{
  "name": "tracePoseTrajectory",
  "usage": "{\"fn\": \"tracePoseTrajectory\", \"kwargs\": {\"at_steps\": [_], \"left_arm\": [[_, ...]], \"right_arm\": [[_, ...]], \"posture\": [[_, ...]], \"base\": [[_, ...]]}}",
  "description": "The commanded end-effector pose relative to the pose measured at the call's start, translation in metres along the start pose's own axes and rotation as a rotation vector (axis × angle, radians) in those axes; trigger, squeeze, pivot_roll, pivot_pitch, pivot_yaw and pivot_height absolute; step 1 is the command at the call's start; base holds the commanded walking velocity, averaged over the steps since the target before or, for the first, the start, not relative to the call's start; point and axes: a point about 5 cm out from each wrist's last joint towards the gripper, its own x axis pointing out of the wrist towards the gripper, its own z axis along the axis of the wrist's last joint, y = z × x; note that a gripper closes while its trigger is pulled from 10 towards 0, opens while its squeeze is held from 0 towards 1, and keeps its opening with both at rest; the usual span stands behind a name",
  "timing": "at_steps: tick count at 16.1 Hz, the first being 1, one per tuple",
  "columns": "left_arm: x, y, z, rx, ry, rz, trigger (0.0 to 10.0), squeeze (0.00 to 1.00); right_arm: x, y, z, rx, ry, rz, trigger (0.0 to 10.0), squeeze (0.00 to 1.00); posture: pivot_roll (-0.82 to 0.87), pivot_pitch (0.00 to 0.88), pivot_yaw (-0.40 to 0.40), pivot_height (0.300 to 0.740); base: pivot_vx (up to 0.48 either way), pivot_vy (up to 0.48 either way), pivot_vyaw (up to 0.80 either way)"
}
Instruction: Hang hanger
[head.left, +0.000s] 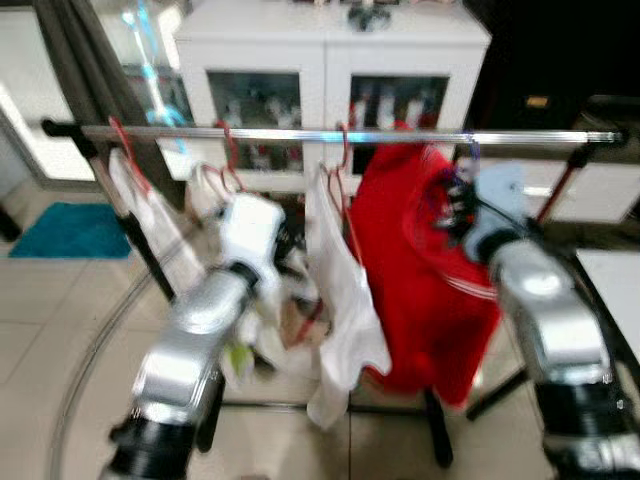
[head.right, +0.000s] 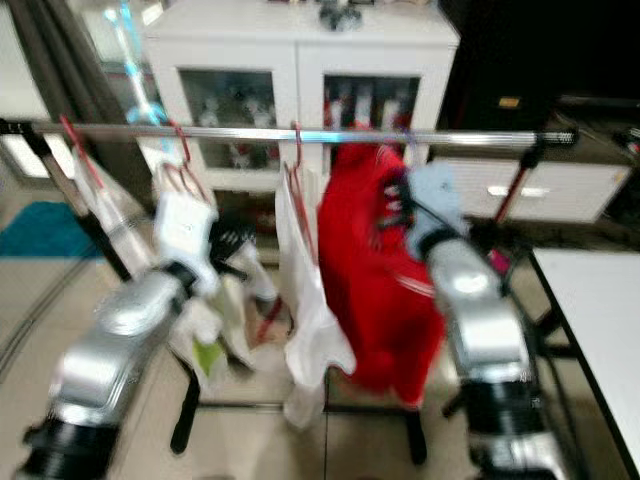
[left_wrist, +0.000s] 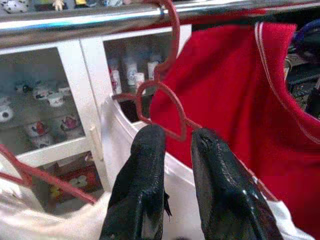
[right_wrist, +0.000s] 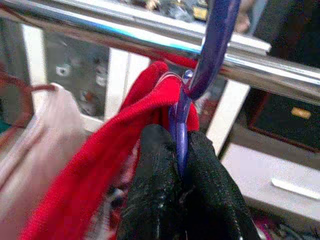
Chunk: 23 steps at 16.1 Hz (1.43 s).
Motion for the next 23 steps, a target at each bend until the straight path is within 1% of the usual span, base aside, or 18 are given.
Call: {"fn": "tracePoseTrajectory", "kwargs": {"at_steps": [1,3,4,5,7,9,10,11,12,13,15,17,18,20,23], "left_arm": [[-0.001,0.008,0.005,0.031,-0.015,0.021,10.0,0.0],[-0.002,0.005,0.009,0.032,-0.025,-0.025,10.0,0.0],[-0.003,-0.002,0.013,0.04,-0.034,-0.119,10.0,0.0],[-0.003,-0.005,0.013,0.051,-0.034,-0.157,10.0,0.0],[-0.007,-0.016,0.015,0.084,-0.027,-0.312,10.0,0.0],[-0.009,-0.021,0.019,0.074,-0.038,-0.378,10.0,0.0],[-0.01,-0.025,0.024,0.065,-0.052,-0.435,10.0,0.0],[-0.011,-0.027,0.026,0.063,-0.059,-0.47,10.0,0.0],[-0.011,-0.027,0.026,0.063,-0.059,-0.47,10.0,0.0],[-0.011,-0.028,0.027,0.066,-0.059,-0.487,10.0,0.0],[-0.013,-0.028,0.027,0.067,-0.057,-0.5,10.0,0.0],[-0.014,-0.029,0.027,0.063,-0.051,-0.526,10.0,0.0],[-0.014,-0.029,0.027,0.063,-0.051,-0.526,10.0,0.0],[-0.015,-0.029,0.026,0.065,-0.043,-0.549,10.0,0.0],[-0.015,-0.028,0.024,0.067,-0.036,-0.542,10.0,0.0]], "right_arm": [[0.008,0.003,0.017,-0.021,-0.056,0.023,10.0,0.0],[0.017,-0.005,0.016,-0.024,-0.016,0.009,10.0,0.0],[0.026,-0.014,0.016,-0.024,0.01,-0.017,10.0,0.0],[0.029,-0.018,0.016,-0.027,0.019,-0.027,10.0,0.0],[0.041,-0.032,0.017,-0.039,0.046,-0.072,10.0,0.0],[0.048,-0.04,0.018,-0.04,0.059,-0.087,10.0,0.0],[0.054,-0.047,0.018,-0.052,0.083,-0.096,10.0,0.0],[0.058,-0.052,0.017,-0.054,0.1,-0.107,10.0,0.0],[0.058,-0.052,0.017,-0.054,0.1,-0.107,10.0,0.0],[0.061,-0.058,0.016,-0.044,0.122,-0.131,10.0,0.0],[0.063,-0.065,0.009,-0.035,0.178,-0.159,10.0,0.0],[0.063,-0.067,0.001,-0.034,0.221,-0.17,10.0,0.0],[0.063,-0.067,0.001,-0.034,0.221,-0.17,10.0,0.0],[0.063,-0.07,-0.007,-0.043,0.256,-0.167,10.0,0.0],[0.062,-0.072,-0.01,-0.019,0.258,-0.157,10.0,0.0]], "posture": [[0.01,0.0,0.009,0.74],[0.01,0.0,0.011,0.74],[0.0,0.001,0.013,0.74],[0.0,0.003,0.015,0.74],[0.0,0.005,0.018,0.74],[-0.01,0.005,0.021,0.74],[-0.01,0.006,0.021,0.74],[-0.01,0.006,0.021,0.74],[-0.01,0.006,0.021,0.74],[0.0,0.004,0.013,0.74],[0.0,0.004,0.01,0.74],[0.0,0.004,0.015,0.74],[0.0,0.004,0.015,0.74],[-0.01,0.005,0.017,0.74],[-0.01,0.004,0.018,0.74]], "base": [[0.322,0.0,0.0],[0.15,0.0,0.0],[0.0,0.0,0.0],[0.0,0.0,0.0],[0.0,0.0,0.0],[0.0,0.0,0.0],[0.0,0.0,0.0],[0.0,0.0,0.0],[0.0,0.0,0.0],[0.0,0.0,0.0],[0.0,0.0,0.0],[0.0,0.0,0.0],[0.0,0.0,0.0],[0.0,0.0,0.0],[0.0,0.0,0.0]]}}
